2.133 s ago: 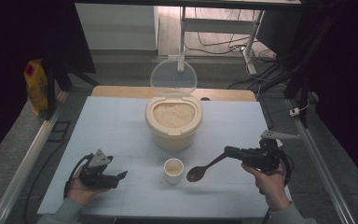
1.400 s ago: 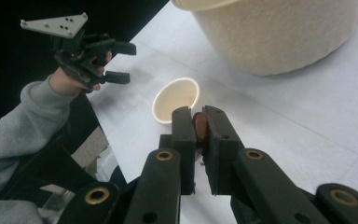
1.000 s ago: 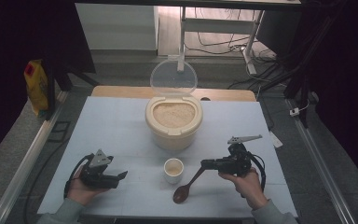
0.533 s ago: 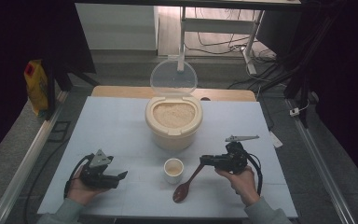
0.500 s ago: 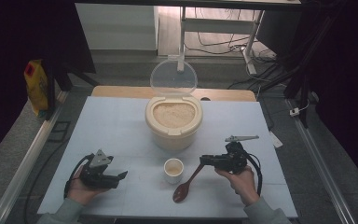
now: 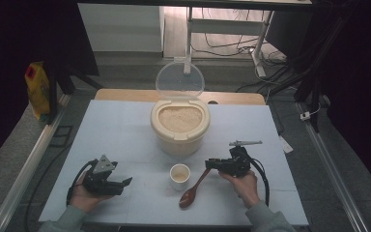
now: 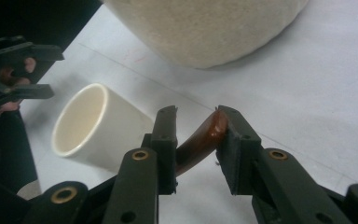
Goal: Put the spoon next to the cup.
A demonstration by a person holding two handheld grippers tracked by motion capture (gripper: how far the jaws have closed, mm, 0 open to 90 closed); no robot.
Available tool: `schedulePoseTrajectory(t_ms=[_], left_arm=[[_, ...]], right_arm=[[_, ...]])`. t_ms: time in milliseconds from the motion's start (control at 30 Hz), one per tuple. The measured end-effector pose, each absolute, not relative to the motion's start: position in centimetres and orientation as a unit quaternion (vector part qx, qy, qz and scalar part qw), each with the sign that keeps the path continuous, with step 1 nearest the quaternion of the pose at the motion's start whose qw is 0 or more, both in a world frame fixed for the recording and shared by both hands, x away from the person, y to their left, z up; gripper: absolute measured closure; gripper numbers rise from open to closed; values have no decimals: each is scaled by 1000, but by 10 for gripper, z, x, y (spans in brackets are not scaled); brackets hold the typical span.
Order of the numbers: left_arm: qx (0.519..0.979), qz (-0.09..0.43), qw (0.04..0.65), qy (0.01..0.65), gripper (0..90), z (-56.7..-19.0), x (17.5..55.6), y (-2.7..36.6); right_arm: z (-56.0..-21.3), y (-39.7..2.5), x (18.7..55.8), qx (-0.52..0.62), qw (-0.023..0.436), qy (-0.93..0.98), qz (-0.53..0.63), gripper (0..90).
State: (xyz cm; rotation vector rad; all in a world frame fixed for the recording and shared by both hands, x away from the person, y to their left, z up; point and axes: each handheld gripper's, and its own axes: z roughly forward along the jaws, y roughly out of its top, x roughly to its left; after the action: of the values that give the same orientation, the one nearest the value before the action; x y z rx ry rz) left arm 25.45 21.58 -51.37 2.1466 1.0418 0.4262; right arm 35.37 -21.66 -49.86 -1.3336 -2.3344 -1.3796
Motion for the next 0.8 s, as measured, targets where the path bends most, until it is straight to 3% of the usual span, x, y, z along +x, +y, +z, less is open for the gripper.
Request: schedulePoseTrajectory(t_ms=[267, 800], left_arm=[[829, 165, 352, 402, 193, -514, 254, 216], [829, 165, 351, 402, 193, -514, 254, 216]], right_arm=[[-511, -211, 362, -443, 47, -780, -440, 640], [-518, -203, 359, -426, -42, -815, -391, 541]])
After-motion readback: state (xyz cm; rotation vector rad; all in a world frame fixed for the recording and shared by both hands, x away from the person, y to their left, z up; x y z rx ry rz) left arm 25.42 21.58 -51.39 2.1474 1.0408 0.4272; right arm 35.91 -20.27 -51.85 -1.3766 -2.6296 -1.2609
